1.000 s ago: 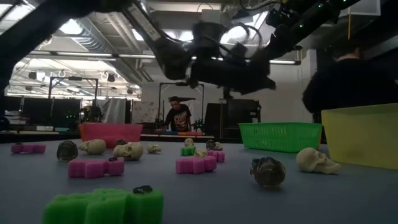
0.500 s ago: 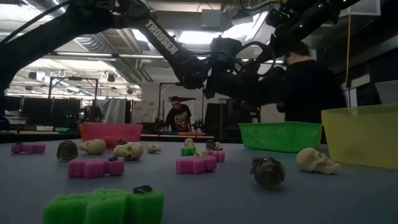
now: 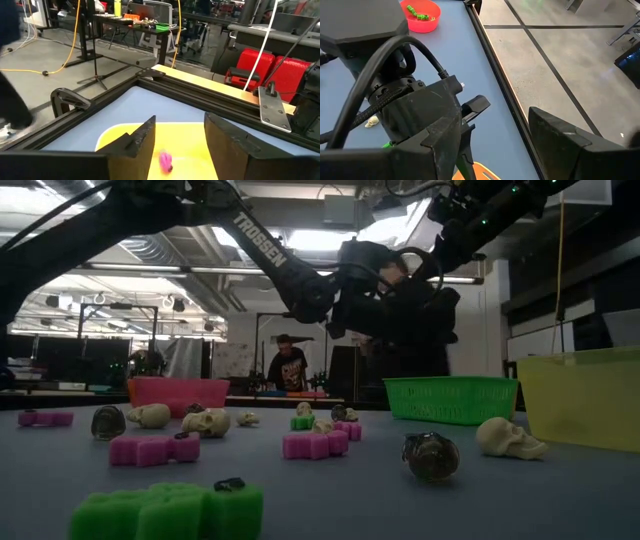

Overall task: Sort Halloween decoration
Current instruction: Put the white skull toy into the pink bin

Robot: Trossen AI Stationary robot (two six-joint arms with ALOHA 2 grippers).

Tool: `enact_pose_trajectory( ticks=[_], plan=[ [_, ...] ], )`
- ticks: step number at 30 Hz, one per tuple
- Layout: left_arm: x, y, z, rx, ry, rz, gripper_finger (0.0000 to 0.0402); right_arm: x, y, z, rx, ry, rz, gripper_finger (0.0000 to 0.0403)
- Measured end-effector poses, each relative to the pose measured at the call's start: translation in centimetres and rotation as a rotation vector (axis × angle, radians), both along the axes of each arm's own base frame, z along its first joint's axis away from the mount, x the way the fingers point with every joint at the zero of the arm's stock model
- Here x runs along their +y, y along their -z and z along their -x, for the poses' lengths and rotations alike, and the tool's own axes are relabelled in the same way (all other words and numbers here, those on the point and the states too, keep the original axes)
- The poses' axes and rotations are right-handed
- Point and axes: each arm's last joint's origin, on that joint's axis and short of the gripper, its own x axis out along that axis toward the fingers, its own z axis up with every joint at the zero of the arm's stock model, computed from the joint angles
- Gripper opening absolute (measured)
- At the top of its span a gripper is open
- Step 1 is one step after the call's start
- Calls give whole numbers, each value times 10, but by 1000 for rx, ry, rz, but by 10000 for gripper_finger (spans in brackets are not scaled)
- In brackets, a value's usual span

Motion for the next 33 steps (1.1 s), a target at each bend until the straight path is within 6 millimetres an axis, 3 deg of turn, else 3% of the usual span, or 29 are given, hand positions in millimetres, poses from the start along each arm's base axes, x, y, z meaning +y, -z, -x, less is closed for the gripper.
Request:
enact_pose_trajectory(
  ticks=[12, 20, 27, 33],
  plan=[
    [-3, 0, -1, 3, 14, 1, 163, 0, 0, 0, 2, 0, -1, 230],
    [-21, 0, -2, 112, 218, 60, 163, 0, 1, 0, 8, -1, -5, 230],
    [-42, -29, 7, 270, 307, 25, 163, 0, 1, 0, 13, 3, -6, 230],
    [-73, -61, 24, 459, 397, -25, 163, 1, 2, 1, 26, 4, -14, 230]
  ],
)
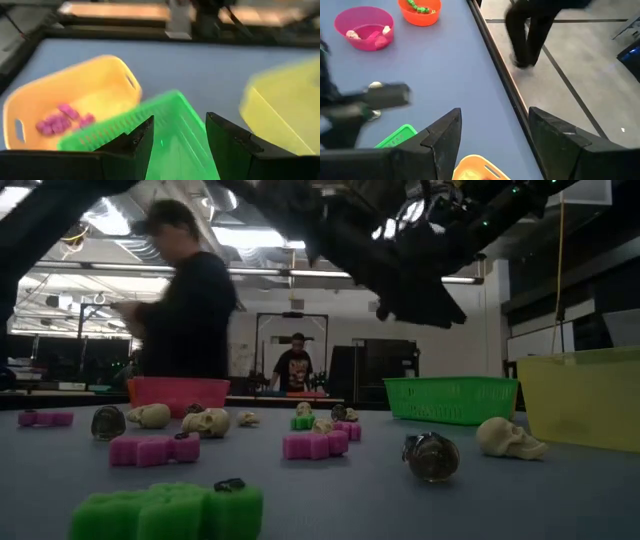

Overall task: Sort Halloween decoration
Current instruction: Put the white skull toy into the pink bin

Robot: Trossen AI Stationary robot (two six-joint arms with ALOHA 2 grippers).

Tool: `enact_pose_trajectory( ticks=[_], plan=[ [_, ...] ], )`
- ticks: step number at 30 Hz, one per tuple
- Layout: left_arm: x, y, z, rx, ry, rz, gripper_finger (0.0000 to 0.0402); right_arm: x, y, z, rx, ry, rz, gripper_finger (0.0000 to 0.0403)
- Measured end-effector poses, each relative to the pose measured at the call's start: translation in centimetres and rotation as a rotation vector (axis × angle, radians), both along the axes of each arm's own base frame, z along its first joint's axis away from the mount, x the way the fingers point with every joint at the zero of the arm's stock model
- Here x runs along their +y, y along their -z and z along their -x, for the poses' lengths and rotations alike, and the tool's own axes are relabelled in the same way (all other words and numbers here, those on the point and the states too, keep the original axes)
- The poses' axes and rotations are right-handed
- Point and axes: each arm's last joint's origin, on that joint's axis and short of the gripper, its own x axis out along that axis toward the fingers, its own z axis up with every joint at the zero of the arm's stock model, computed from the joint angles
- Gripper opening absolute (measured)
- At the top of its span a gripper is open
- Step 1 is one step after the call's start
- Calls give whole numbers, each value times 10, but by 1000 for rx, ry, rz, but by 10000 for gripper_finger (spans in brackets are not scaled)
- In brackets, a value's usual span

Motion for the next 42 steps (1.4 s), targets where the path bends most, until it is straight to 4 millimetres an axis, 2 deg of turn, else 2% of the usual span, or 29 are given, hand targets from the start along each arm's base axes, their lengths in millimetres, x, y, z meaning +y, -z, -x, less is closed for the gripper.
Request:
enact_pose_trajectory(
  ticks=[7, 11, 16, 21, 25, 29, 34, 42],
  plan=[
    [-32, -38, 35, 150, 79, -16, 163, 1, 1, 0, 3, -4, -29, 230],
    [-47, -53, 65, 172, 89, -6, 163, 2, 2, 0, -9, -35, -58, 230],
    [-59, -58, 113, 203, 46, -19, 163, 4, 2, -1, -21, -74, -83, 230],
    [-66, -47, 151, 255, 31, -6, 163, 4, 2, -1, -25, -81, -87, 230],
    [-68, -37, 162, 287, 62, -36, 163, 4, 2, -1, -25, -81, -87, 230],
    [-64, -31, 161, 306, 80, -110, 163, 4, 2, -1, -25, -81, -87, 230],
    [-49, -27, 157, 325, 77, -288, 163, 4, 2, -1, -25, -81, -88, 230],
    [-22, -16, 154, 365, 211, -418, 163, 4, 2, -1, -24, -81, -89, 230]
  ],
)
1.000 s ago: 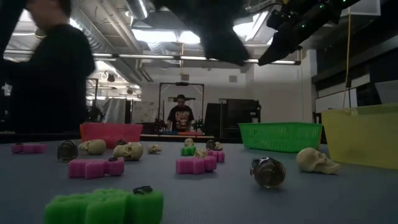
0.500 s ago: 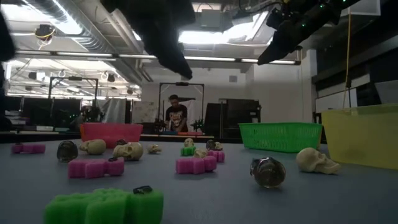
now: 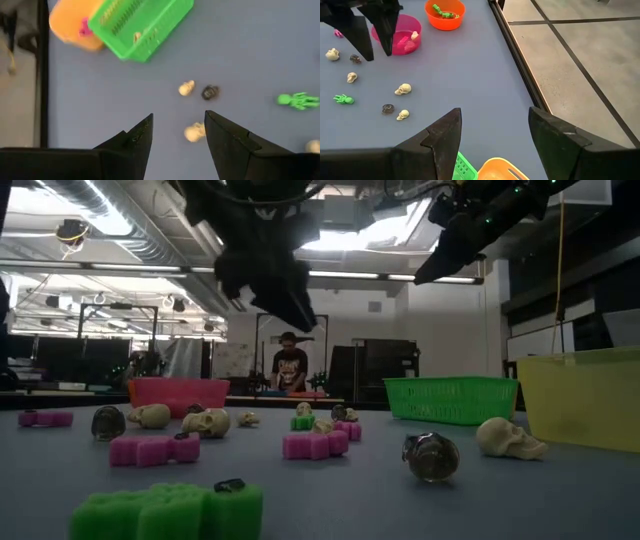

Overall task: Sort Halloween decoration
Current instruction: Put the white skull toy into the pink bin

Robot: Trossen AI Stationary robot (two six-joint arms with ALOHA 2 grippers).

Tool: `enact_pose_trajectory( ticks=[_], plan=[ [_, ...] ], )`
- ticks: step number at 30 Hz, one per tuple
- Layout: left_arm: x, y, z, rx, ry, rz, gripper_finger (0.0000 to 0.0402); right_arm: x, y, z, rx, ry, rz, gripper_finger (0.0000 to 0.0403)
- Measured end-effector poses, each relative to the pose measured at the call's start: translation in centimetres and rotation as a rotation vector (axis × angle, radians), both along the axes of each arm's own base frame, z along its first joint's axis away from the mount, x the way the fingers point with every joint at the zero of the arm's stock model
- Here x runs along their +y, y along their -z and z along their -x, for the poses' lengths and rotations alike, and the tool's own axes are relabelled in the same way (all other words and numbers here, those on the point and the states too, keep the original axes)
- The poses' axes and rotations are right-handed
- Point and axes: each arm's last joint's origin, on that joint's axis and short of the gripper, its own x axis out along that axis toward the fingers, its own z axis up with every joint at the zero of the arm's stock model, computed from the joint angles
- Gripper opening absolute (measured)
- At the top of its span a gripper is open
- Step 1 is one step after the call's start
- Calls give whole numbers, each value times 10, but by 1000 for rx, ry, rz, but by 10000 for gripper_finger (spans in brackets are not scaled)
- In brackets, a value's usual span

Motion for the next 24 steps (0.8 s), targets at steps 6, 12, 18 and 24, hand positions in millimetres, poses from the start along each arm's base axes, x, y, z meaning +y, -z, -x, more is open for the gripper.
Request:
enact_pose_trajectory(
  ticks=[6, 12, 18, 24],
  plan=[
    [11, 21, -8, 78, 201, -116, 163, 0, 0, 0, 0, 0, 0, 230],
    [16, 39, -13, 161, 345, -226, 163, 0, 0, 0, 1, 1, 0, 230],
    [16, 56, -16, 220, 425, -265, 163, 0, 0, 0, 0, 0, 0, 230],
    [16, 65, -19, 237, 450, -276, 163, 0, 0, 0, 0, 0, 0, 230]
  ],
)
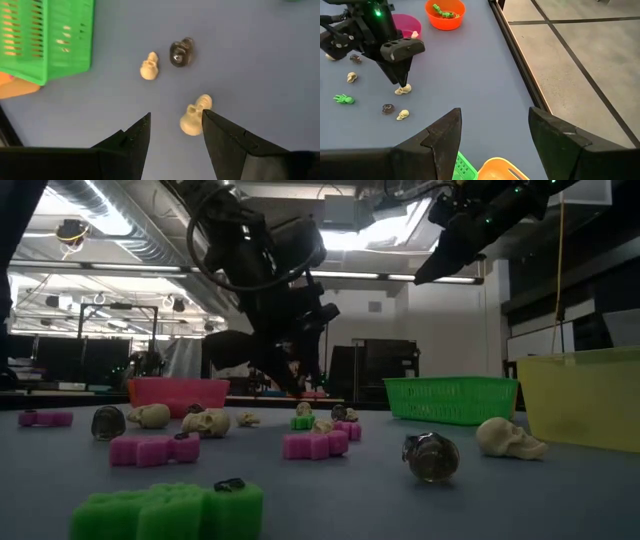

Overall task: Sort Halloween decoration
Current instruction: Put the white skull toy into the pink bin

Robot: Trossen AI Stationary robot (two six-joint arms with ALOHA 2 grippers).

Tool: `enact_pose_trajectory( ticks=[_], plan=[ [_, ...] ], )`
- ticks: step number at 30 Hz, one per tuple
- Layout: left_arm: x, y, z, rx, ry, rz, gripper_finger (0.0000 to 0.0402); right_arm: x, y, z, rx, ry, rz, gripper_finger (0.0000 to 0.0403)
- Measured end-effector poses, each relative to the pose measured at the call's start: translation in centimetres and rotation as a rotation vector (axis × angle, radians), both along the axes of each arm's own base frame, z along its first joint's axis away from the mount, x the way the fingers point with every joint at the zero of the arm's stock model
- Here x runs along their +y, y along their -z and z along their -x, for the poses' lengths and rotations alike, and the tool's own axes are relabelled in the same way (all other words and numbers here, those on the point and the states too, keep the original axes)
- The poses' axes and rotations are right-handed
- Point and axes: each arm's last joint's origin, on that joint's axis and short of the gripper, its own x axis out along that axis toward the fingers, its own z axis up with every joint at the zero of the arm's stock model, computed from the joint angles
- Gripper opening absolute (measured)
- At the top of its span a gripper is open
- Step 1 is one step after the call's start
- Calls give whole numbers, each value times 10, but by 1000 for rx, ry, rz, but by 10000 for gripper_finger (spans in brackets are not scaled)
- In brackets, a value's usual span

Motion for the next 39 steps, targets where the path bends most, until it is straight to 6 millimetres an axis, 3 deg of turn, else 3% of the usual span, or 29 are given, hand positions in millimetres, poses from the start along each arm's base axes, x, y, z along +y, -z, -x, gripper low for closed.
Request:
enact_pose_trajectory(
  ticks=[8, 39],
  plan=[
    [0, 0, 0, 0, 3, 7, 163, 0, 0, 0, 0, 0, 0, 230],
    [11, 31, -4, 62, -11, 41, 163, 0, 0, 0, 1, 0, 0, 230]
  ],
)
